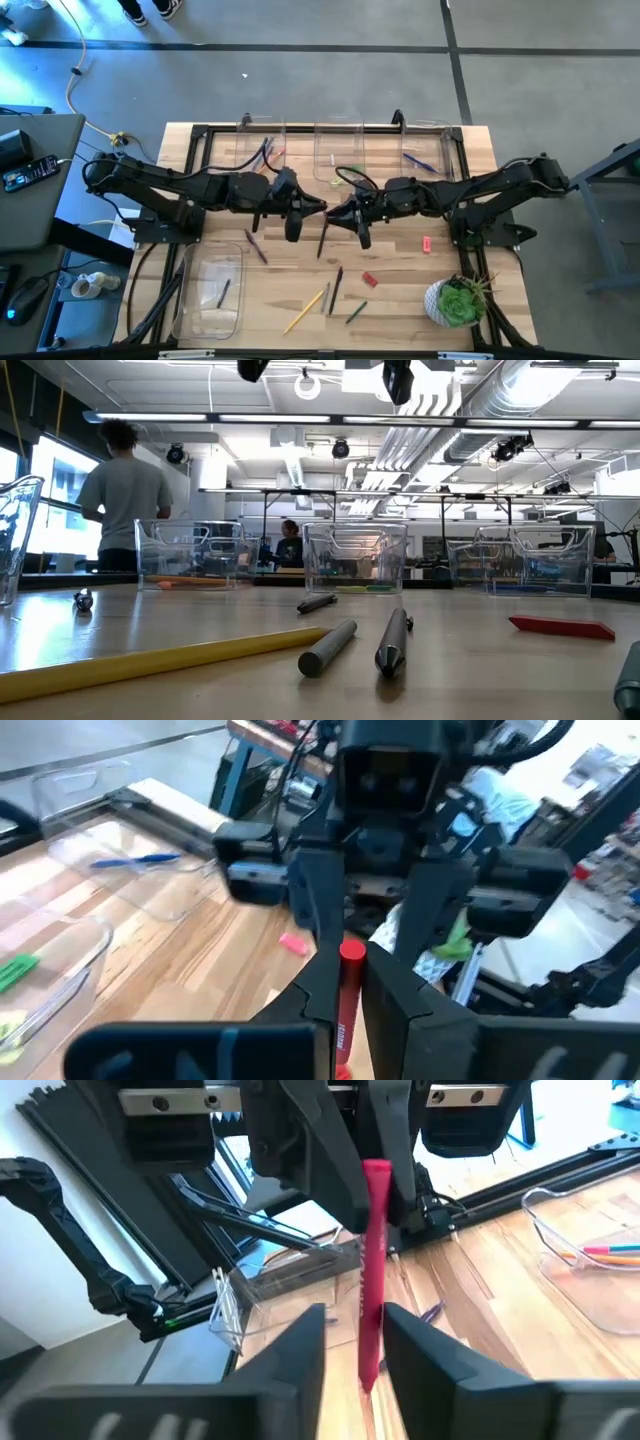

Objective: Sort crayons/erasers/pens/pencils in bins
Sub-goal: Put the red crayon into the bottom transparent bin

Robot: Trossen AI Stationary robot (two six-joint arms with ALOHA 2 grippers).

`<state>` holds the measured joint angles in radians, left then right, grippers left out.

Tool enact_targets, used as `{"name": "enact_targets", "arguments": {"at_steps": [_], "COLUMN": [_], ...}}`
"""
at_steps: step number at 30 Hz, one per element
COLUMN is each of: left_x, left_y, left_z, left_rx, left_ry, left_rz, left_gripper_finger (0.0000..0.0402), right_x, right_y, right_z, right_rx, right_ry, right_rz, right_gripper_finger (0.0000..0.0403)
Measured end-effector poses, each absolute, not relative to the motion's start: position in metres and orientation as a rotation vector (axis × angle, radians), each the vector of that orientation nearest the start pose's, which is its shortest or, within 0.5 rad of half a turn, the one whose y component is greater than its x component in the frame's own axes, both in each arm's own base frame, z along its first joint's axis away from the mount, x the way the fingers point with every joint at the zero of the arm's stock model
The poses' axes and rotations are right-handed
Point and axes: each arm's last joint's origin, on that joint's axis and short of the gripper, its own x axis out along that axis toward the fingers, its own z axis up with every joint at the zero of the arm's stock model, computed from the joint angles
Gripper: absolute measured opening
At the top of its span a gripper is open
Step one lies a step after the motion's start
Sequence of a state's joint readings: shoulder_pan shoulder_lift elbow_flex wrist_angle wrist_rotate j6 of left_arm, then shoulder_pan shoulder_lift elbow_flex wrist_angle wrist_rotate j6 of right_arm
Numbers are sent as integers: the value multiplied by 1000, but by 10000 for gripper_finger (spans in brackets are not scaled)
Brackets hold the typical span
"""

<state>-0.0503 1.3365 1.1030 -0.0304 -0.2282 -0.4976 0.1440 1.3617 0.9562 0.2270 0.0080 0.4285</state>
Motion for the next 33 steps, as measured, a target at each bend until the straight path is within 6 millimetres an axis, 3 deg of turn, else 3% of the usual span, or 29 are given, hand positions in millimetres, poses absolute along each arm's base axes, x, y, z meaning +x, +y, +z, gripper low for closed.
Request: {"name": "enact_targets", "arguments": {"at_steps": [5,11,23,33], "left_x": [299,279,232,200], "left_y": [-16,-31,-61,-86], "left_z": [328,322,318,305], "left_rx": [-515,-601,-737,-819], "left_ry": [299,447,629,827], "left_rz": [276,317,436,551], "left_gripper_finger": [8,7,6,6], "right_x": [306,305,303,304], "right_y": [44,44,41,19], "right_z": [302,300,291,287], "right_rx": [413,411,391,410], "right_ry": [218,238,326,355], "right_rz": [100,97,51,-32], "right_gripper_finger": [146,179,183,183]}}
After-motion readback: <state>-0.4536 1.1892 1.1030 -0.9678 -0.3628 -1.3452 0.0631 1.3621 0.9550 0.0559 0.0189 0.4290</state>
